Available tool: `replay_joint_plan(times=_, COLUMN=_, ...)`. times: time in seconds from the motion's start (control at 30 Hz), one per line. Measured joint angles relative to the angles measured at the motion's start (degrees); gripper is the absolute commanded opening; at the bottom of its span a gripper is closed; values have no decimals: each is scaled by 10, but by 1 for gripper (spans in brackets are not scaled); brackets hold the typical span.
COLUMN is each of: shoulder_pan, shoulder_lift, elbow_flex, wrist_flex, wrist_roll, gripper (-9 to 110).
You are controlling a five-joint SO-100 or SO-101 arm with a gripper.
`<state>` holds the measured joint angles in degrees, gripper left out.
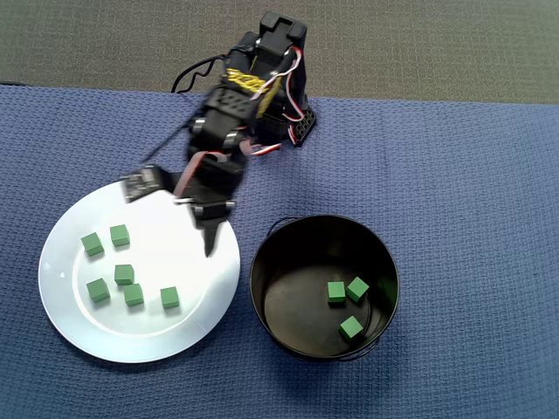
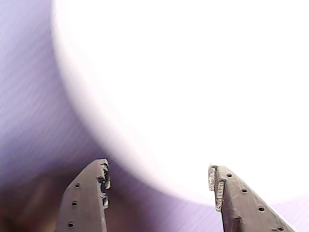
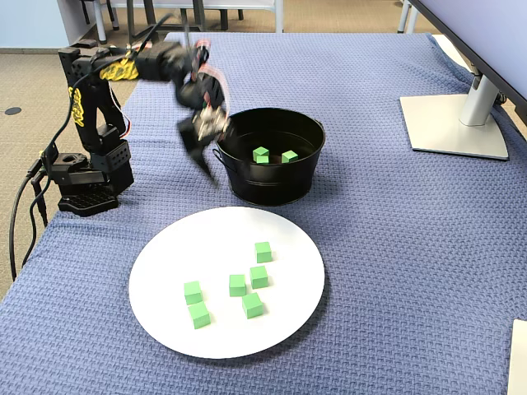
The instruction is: Pick up the green cubes from the white plate and place them in the black recipient
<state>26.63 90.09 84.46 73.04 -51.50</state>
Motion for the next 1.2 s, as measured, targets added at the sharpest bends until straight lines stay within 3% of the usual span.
replay_joint_plan(times=0.33, shoulder_pan=147, shoulder_lift=-35, elbow_flex=55, wrist_flex=-91, wrist_roll=-194, gripper=17)
replay_joint_plan(times=0.63, shoulder_pan=214, shoulder_lift=-87, elbow_flex=214, wrist_flex=-378, wrist_roll=-380, gripper=18)
replay_joint_plan(times=1.2, shoulder_pan=212, shoulder_lift=-120, elbow_flex=210, wrist_flex=-391, wrist_roll=-392, gripper=16)
